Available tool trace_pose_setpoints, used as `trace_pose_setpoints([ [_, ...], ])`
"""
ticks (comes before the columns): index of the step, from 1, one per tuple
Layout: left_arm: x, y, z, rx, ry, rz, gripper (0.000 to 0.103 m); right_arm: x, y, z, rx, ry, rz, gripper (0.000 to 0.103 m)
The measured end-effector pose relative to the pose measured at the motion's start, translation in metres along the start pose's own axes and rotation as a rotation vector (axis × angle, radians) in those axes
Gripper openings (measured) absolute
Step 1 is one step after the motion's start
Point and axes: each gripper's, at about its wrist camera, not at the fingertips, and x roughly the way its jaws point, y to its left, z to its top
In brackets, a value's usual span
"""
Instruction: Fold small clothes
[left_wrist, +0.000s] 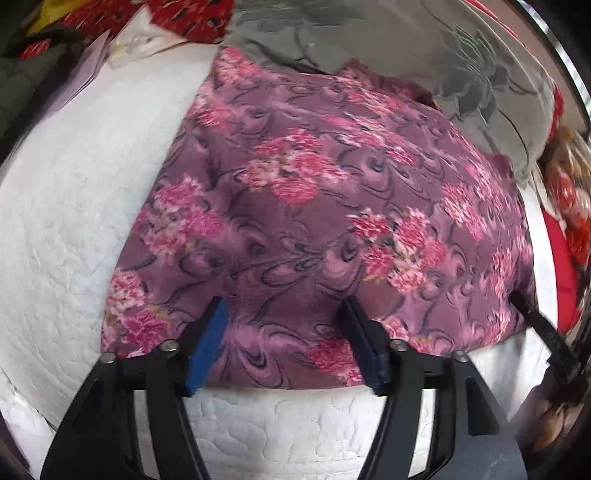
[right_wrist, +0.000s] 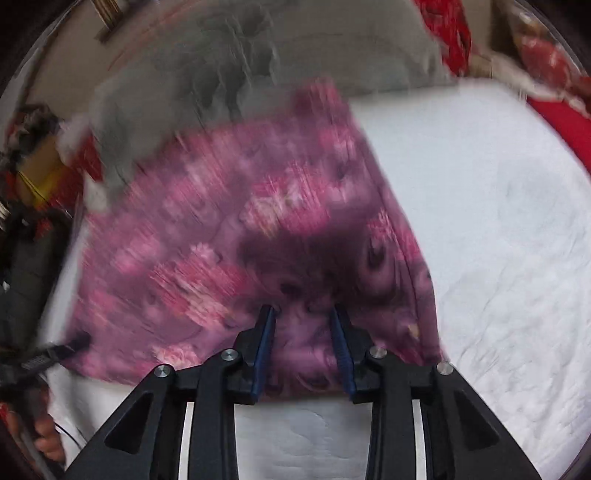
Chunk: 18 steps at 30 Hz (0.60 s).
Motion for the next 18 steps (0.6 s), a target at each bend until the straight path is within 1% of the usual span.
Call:
trace_pose_setpoints([
  [1,0.001,-0.002,0.000,0.013,0.000,0.007,0.070,0.000,0.000,0.000,0.002,0.010,0.001,0.034],
  [5,0.002,-0.006,-0.002,0.039,-0.014,0.026,0.073,-0.004,0.007,0.008,-0.045,0.030,-0.028,0.034],
  [11,0.005,-0.007,0.001,0.042,-0.011,0.020,0.075,-0.009,0.004,0.028,-0.013,0.008,0.000,0.035],
  [14,0.002,-0.007,0.009,0.031,-0.002,0.010,0.075,-0.008,0.004,0.037,0.001,-0.014,0.011,0.035],
  [16,-0.007,-0.004,0.023,0.017,-0.044,-0.007,0.075,-0.008,0.004,0.046,-0.004,-0.029,0.019,0.035],
  [18,-0.011,-0.001,0.037,0.017,-0.086,0.012,0.075,-0.004,0.002,0.052,-0.016,-0.035,0.016,0.036],
])
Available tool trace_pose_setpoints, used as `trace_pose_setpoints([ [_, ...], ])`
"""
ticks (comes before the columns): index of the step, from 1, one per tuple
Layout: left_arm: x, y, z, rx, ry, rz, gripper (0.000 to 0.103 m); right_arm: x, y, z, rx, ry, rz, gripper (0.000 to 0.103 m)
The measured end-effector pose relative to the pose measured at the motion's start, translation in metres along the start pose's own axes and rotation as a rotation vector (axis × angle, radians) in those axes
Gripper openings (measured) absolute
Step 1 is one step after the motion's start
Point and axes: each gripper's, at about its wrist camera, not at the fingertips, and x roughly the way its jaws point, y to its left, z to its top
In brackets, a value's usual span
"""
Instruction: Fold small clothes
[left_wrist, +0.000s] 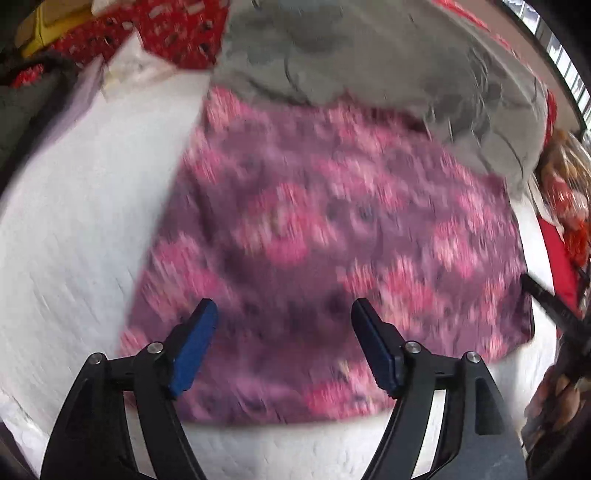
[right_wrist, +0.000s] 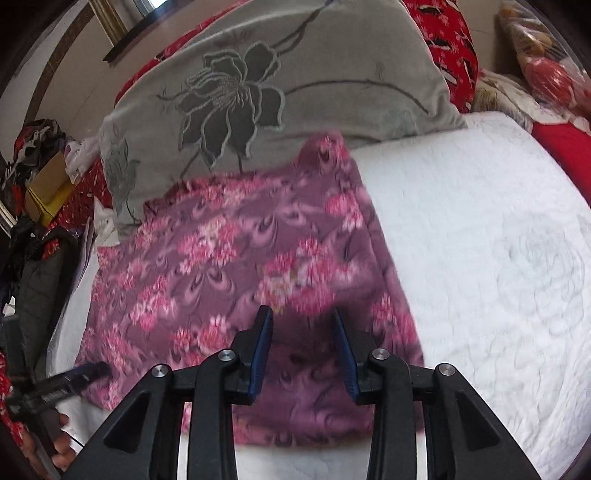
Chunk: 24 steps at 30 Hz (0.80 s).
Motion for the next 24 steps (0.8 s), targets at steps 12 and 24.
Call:
trace_pose_setpoints([
  [12,0.029,0.041,0.096,-0.066,0.024,0.031,0.075,0.047,-0.021,0.090,0.119,-0.019,-0.083,0.062],
  [24,0.079,0.029,0.108,0.023,0.054,0.137,0.085,0.087,-0.041,0.099,0.173,0.012,-0.123,0.018],
])
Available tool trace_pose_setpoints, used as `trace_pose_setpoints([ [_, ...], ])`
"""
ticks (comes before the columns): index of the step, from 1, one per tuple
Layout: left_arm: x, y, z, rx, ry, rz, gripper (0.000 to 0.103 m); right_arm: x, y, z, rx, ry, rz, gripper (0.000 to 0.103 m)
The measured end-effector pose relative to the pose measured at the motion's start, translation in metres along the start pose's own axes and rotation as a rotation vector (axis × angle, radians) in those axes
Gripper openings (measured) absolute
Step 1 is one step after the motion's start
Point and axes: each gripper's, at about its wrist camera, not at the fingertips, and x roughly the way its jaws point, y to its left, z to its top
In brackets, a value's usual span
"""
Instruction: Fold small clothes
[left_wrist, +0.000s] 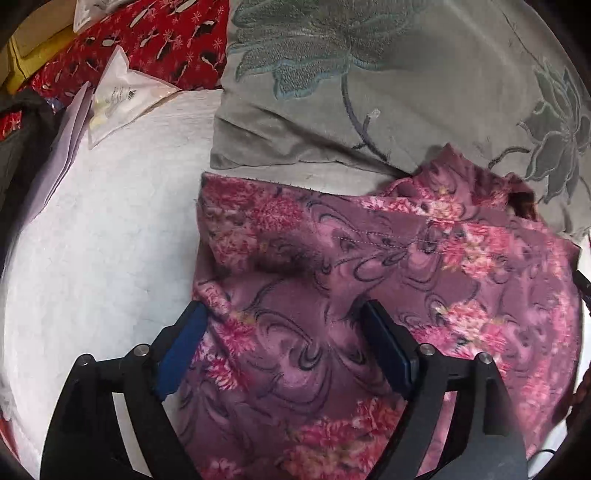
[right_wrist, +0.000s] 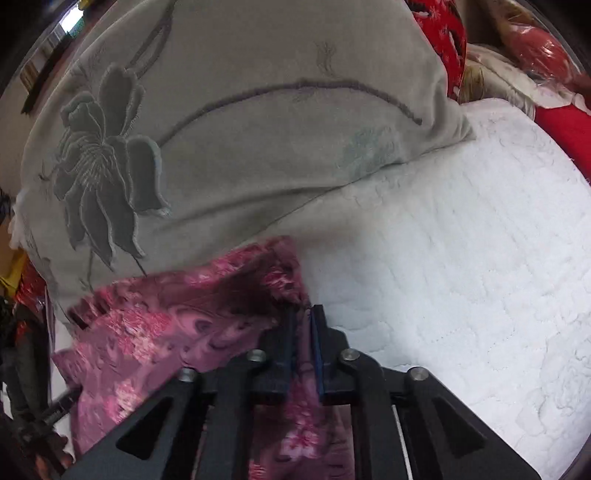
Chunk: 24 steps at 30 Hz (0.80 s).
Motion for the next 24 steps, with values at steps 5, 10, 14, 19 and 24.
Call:
trace_pose_setpoints([
  [5,-0.051,0.001,-0.032,0.016,-0.135,-0.018,0.085,-0.049,0.016,-0.029,-0.089,-0.105,0.117,0.031],
  [10,-0.028,-0.017,-0.055,0.085,-0.031,0.059,0.085,-0.029,0.010,-0.069,-0.136,-0.021,0.069,0.040],
  [14,-0.063,-0.014,-0.069,0.065,-0.089,0.050,0.085,-0.064,0.008,-0.077,-0.096,-0.063,0.107,0.042],
  [19,-0.045,-0.020,-0.104,0.073,-0.016,0.080,0.089,-0.062,0.008,-0.111,-0.196,-0.002,0.024,0.050],
  [24,-0.044,-0.006,-0.108,-0.023,-0.007,0.035,0.093,-0.061,0.004,-0.119,-0.216,0.017,-0.009,0.055],
])
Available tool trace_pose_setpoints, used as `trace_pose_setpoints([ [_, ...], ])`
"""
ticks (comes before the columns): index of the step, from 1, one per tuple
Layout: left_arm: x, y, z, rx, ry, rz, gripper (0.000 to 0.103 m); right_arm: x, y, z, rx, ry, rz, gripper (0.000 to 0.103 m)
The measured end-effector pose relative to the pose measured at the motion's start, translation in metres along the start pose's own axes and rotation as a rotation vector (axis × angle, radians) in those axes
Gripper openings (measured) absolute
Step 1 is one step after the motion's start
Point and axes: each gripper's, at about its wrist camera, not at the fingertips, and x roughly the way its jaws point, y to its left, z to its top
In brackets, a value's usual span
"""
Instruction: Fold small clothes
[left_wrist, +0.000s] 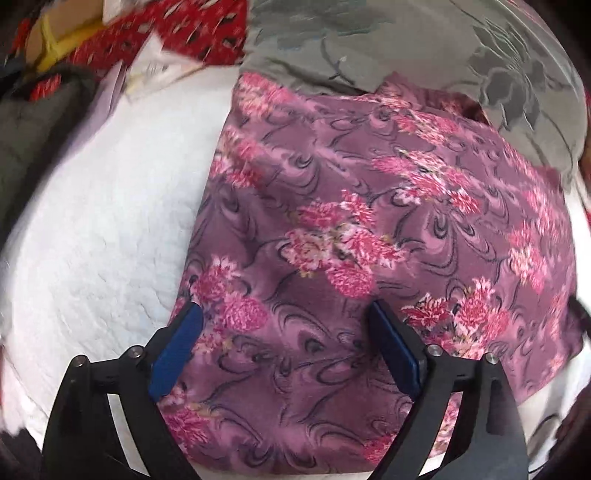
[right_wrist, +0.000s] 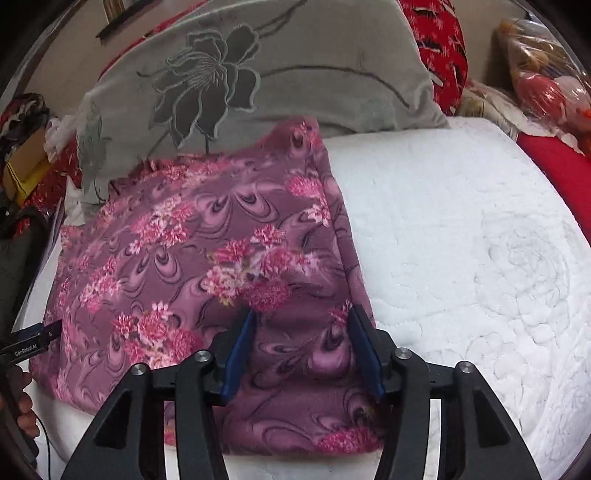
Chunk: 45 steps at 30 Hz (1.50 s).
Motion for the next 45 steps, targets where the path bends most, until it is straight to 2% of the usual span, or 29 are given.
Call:
trace_pose_setpoints([
  [6,0.003,0.002,0.004,0.014,0.005,0.000,0.096,-0.005,0.013,0.008,-0.072,0.125,-0.052,0.056],
  [9,0.005,0.004,0.002,0.012,0.001,-0.003,0.098,-0.017,0.019,0.005,-0.110,0.171,-0.043,0.057],
  [11,0.006,0.004,0.000,0.005,-0.002,-0.007,0.099,-0.019,0.025,-0.006,-0.169,0.210,-0.057,0.064],
  [13,0.004,0.003,-0.005,0.001,-0.003,-0.007,0.099,-0.011,0.029,-0.023,-0.228,0.247,-0.106,0.069],
  [15,0.005,0.004,-0.004,0.009,0.006,-0.009,0.099,-0.012,0.031,-0.034,-0.252,0.201,-0.130,0.071],
  [17,0.004,0.005,0.000,0.018,0.030,-0.016,0.099,-0.016,0.033,-0.031,-0.208,0.207,-0.161,0.071],
  [22,-0.002,0.013,-0.003,0.022,0.031,-0.026,0.098,-0.039,0.052,-0.031,-0.155,0.084,-0.083,0.073],
  [23,0.003,0.012,-0.007,0.041,0.049,-0.012,0.099,-0.033,0.057,-0.033,-0.156,0.094,-0.080,0.077],
  [25,0.005,0.012,-0.011,0.082,0.046,-0.001,0.099,-0.006,0.065,-0.044,-0.171,0.196,-0.096,0.080],
  [27,-0.002,0.020,-0.010,0.070,0.055,-0.030,0.098,-0.011,0.075,-0.047,-0.194,0.139,-0.153,0.082],
  [30,-0.006,0.040,-0.004,-0.015,0.075,-0.111,0.098,-0.025,0.089,-0.046,-0.166,0.095,-0.088,0.081],
  [33,0.000,0.052,-0.003,-0.028,0.083,-0.078,0.098,-0.031,0.113,-0.048,-0.224,0.057,-0.080,0.082],
  [35,0.011,0.055,-0.008,-0.020,0.114,-0.073,0.098,-0.022,0.127,-0.051,-0.279,0.076,-0.093,0.082],
  [37,0.011,0.054,-0.013,0.004,0.086,-0.070,0.099,-0.010,0.136,-0.058,-0.306,0.114,-0.107,0.082],
  [38,0.010,0.053,-0.015,0.016,0.080,-0.067,0.099,-0.004,0.136,-0.062,-0.311,0.129,-0.120,0.082],
  [41,0.010,0.052,-0.019,0.020,0.077,-0.077,0.099,-0.003,0.134,-0.067,-0.287,0.091,-0.139,0.091],
  [45,0.011,0.054,-0.018,0.019,0.075,-0.090,0.099,-0.001,0.127,-0.068,-0.278,0.090,-0.133,0.093],
])
